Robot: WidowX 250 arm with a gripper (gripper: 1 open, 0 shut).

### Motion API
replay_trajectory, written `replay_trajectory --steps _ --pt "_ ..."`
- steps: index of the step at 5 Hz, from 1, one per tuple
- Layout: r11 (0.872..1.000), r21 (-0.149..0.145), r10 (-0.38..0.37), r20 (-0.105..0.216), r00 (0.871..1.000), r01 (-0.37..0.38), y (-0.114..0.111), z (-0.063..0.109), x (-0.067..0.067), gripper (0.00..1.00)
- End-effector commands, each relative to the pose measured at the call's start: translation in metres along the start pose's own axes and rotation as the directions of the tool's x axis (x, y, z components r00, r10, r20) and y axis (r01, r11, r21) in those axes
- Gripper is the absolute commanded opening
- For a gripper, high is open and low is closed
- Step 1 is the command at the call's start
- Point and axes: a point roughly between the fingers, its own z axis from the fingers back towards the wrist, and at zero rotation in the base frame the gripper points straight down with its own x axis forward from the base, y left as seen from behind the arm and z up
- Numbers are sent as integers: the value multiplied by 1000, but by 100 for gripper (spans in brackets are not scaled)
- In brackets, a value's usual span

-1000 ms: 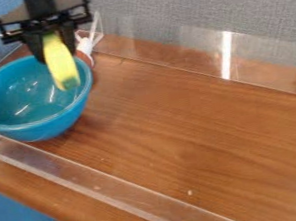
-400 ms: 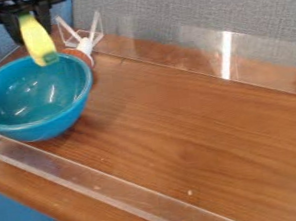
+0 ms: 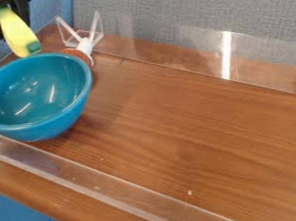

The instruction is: Put the yellow object in the blue bowl

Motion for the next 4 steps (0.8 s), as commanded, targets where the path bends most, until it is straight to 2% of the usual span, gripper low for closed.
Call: replay_trajectory --steps 1,2,4 --pt "999 -13 41 76 996 -41 -4 38 -2 0" --pt "996 22 81 81 993 -83 -3 37 -12 0" --pt "995 62 70 91 993 -76 12 0 -15 0"
